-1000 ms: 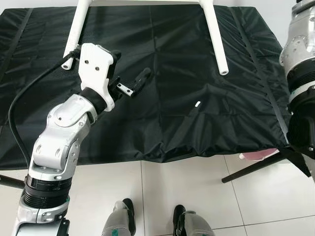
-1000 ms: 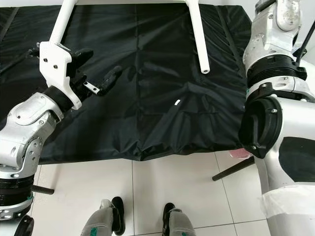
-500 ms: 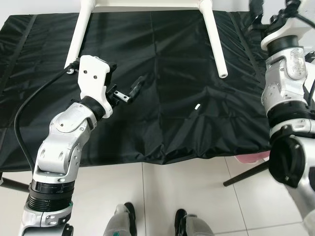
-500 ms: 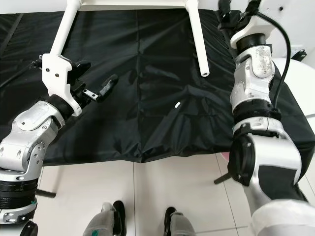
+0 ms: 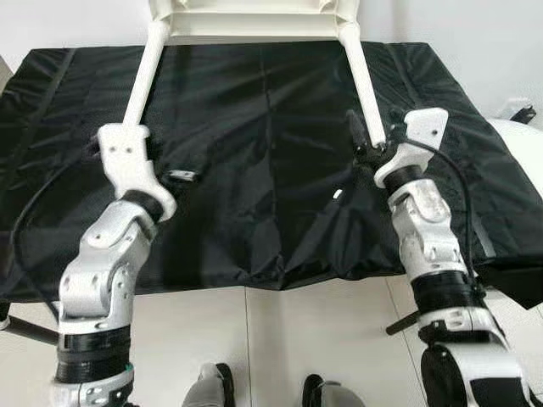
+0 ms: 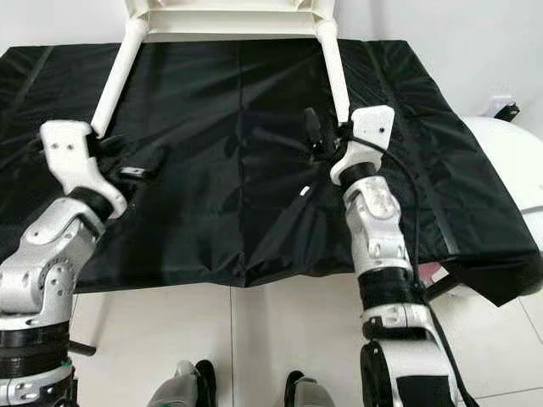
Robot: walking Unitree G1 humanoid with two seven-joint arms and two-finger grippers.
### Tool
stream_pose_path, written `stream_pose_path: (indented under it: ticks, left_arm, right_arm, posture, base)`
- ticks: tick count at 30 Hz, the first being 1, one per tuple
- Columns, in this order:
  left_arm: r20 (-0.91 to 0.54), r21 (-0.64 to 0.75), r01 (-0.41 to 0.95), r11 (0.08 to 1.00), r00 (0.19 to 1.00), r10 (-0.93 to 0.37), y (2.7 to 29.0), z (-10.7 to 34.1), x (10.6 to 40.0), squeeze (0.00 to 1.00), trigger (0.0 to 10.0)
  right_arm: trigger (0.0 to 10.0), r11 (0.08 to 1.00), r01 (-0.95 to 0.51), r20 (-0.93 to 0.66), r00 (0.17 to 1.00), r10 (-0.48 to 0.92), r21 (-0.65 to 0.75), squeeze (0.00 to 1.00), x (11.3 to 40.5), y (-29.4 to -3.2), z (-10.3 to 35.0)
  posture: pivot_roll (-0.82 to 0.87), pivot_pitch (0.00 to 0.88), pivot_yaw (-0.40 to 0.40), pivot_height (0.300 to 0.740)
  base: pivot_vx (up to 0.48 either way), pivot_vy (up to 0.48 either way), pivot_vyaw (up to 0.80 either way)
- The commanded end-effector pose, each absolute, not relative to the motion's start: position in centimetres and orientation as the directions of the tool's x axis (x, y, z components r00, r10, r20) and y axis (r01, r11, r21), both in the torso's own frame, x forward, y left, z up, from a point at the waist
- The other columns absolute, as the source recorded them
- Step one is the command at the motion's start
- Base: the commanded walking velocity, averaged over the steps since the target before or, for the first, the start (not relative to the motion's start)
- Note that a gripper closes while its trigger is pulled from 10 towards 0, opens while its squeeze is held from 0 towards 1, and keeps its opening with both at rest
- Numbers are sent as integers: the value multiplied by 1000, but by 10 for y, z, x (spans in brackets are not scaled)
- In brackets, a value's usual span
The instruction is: Building children table
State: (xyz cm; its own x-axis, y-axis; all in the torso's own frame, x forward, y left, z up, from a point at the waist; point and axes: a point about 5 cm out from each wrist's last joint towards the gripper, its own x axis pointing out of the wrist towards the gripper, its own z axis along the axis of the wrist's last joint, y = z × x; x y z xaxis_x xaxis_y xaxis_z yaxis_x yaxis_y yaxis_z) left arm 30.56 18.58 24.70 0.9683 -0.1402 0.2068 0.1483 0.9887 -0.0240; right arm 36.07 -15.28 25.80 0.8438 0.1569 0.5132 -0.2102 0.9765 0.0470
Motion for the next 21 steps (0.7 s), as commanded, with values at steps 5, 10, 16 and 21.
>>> stream_pose_path:
  ticks: [5, 10, 16, 21]
  left_arm:
    - [195, -8, 40, 999, 980, -37, 196, 238, 297, 0, 10000]
    - [219, -4, 5, 1000, 976, -4, 202, 232, 283, 0, 10000]
    - [239, 4, 39, 999, 970, -38, 201, 233, 281, 0, 10000]
    - [264, -17, 42, 999, 964, -36, 199, 223, 280, 0, 10000]
  right_arm:
    - [10000, 976, -204, 458, 877, 146, 80, 0, 348, -150, 239]
    - [10000, 970, -237, 424, 885, 194, 49, 0, 325, -139, 229]
    - [10000, 967, -250, 417, 884, 211, 40, 0, 322, -135, 227]
    - [10000, 967, -254, 404, 884, 234, -4, 0, 315, -130, 211]
  posture:
    - [0, 141, -12, 740]
    - [11, 129, -24, 740]
    - [10, 121, -20, 740]
    - [4, 91, 6, 740]
  base:
    - [0, 0, 0]
    - [0, 0, 0]
    - [0, 0, 0]
    - [0, 0, 0]
